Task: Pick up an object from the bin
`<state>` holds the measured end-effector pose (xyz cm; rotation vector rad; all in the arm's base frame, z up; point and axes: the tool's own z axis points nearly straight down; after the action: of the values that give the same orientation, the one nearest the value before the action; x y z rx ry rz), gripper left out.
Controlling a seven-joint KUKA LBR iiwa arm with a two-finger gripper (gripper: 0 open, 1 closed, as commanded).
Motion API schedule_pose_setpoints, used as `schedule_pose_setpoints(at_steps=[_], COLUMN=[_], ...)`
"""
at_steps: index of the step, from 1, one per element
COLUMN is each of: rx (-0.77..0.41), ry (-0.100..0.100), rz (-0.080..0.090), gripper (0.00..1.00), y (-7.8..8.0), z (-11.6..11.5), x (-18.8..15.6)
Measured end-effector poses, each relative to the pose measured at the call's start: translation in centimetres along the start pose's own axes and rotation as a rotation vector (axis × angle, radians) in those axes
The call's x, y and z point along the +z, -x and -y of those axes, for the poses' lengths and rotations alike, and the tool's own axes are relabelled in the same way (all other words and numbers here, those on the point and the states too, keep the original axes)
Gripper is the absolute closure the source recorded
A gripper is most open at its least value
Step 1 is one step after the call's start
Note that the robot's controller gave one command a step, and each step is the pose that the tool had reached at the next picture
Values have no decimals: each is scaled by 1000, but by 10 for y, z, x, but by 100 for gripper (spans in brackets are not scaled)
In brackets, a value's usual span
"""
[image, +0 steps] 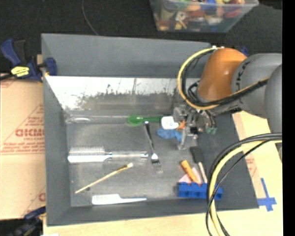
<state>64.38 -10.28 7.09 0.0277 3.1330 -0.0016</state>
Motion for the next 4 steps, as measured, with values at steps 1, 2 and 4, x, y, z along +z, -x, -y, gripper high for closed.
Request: schedule_pose_setpoints(at_steps=[1,2,4], rx=[188,14,30], ry=[-5,-4,-7], rz=[17,5,15], gripper=[0,0,100], y=[7,2,3], z=[5,3,4], x=[-57,-5,-7])
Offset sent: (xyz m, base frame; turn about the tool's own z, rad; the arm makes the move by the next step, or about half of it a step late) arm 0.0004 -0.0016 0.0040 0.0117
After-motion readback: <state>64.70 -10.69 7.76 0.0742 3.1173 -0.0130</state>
